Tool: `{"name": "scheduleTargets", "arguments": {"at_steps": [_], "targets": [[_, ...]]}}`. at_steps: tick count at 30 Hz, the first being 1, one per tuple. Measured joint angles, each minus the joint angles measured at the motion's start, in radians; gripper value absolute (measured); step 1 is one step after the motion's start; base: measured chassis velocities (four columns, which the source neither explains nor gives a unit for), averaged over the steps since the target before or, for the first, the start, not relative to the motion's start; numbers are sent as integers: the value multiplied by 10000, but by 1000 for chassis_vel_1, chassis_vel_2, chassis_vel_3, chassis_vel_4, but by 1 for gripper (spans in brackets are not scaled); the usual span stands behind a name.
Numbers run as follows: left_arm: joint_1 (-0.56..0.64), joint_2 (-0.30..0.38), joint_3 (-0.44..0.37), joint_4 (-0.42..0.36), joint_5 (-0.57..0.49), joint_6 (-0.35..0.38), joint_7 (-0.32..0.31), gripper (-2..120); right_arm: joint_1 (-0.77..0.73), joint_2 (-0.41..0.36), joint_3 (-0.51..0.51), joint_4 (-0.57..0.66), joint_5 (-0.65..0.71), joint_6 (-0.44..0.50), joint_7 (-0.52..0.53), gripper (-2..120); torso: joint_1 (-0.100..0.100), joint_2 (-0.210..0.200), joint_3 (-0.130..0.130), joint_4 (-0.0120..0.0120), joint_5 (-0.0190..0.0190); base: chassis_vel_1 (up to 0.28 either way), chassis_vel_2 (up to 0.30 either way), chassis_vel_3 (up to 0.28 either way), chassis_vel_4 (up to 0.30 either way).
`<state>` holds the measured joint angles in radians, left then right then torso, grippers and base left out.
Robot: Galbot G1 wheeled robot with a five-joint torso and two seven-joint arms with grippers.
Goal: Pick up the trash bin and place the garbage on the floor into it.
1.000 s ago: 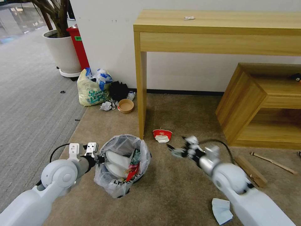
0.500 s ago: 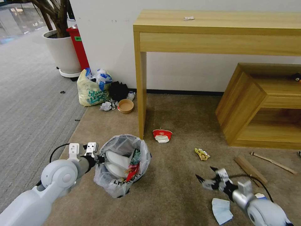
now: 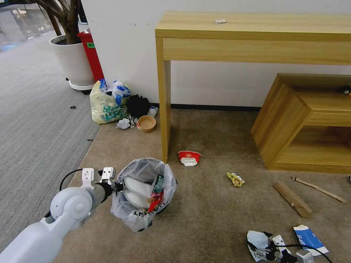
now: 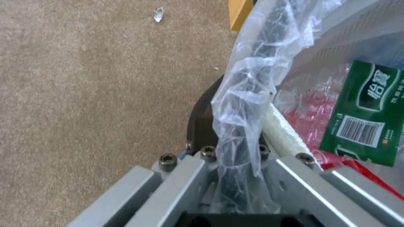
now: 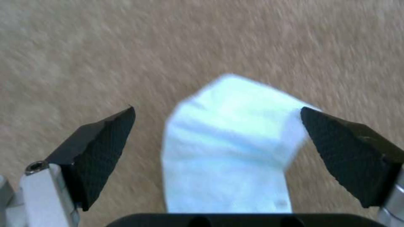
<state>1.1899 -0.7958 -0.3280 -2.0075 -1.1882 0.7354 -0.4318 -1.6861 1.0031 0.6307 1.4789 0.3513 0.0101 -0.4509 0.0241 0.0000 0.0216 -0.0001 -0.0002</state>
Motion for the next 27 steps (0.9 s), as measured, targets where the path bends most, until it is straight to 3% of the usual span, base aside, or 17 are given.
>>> {"name": "scheduleTargets", "arguments": {"at_steps": [4, 8, 14, 16, 21, 24, 25, 27], "targets": [[-9, -38, 39, 42, 6, 0, -5, 0, 137, 29, 3, -567, -91, 230, 65, 97, 0, 0, 1, 0, -2, 0, 0, 0, 0], [-25, -37, 83, 50, 12, 0, -5, 0, 297, 119, -91, -912, -138, 319, 187, 86, 0, 0, 1, 1, -2, 0, 0, 0, 0], [-87, 95, 114, -21, -87, 0, -19, 0, 664, 330, -309, -1397, -142, 338, 288, 59, 0, -1, 1, 1, -2, 0, 0, 0, 0], [-81, 114, 111, -35, -93, 0, -25, 0, 687, 362, -318, -1405, -140, 339, 306, 55, 0, 0, 1, 1, -2, 0, 0, 0, 0], [-66, 175, 94, -108, -145, 0, -66, 0, 752, 496, -351, -1406, -142, 329, 436, 34, 0, 0, 1, 1, -2, 0, 0, 0, 0], [-57, 179, 99, -149, -215, 0, -126, 0, 755, 532, -353, -1406, -141, 321, 487, 27, 1, 0, 1, 0, -3, 0, 0, 0, 0], [-47, 190, 99, -175, -240, 0, -153, 0, 754, 557, -337, -1405, -140, 314, 516, 18, 1, 0, 1, 0, -3, 0, 0, 0, 0], [-41, 205, 100, -187, -249, 0, -158, 0, 758, 574, -323, -1404, -137, 313, 526, 15, 2, 0, 1, 0, -3, 0, 0, 0, 0]]}}
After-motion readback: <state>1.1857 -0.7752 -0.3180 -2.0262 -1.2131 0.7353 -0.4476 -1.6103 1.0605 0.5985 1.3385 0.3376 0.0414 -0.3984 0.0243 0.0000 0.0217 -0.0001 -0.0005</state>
